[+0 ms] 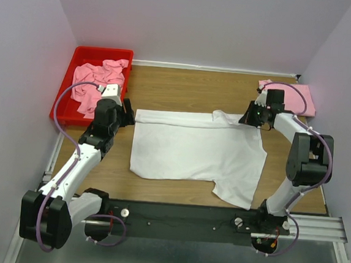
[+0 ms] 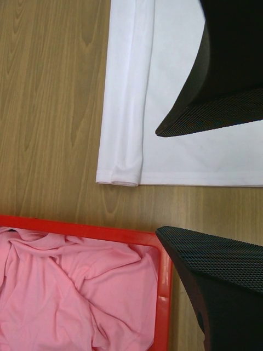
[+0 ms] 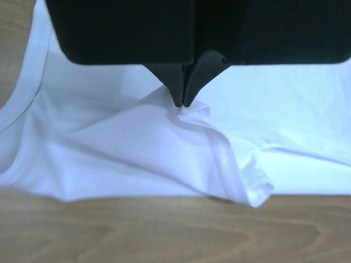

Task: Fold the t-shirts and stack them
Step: Fold the tshirt

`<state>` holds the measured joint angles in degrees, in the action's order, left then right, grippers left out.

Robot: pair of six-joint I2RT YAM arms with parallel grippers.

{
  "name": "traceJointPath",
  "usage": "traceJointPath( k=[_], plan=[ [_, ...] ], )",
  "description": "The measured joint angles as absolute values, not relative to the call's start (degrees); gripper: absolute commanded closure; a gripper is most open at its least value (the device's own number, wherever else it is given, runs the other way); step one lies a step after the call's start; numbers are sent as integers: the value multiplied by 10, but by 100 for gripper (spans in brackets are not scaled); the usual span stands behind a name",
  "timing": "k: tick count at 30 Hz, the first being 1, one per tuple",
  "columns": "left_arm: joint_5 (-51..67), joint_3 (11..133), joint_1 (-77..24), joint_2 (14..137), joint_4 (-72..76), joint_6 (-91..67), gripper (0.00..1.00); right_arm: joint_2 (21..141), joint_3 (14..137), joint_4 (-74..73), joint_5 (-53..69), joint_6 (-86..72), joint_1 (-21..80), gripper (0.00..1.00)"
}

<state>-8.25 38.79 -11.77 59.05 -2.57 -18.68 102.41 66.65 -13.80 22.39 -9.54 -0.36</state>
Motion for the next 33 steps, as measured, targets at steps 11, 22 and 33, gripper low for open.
traceJointPath(
  k=[11,22,33],
  plan=[
    [-83,388,-118,590,-26,-187,26,897,548,-147,212,-144,-3,99],
    [-83,388,-118,585,-26,-187,27,822,456,-148,144,-190,-3,95],
    [-83,388,-118,585,-26,-187,27,778,398,-164,112,-216,-3,90]
  ],
)
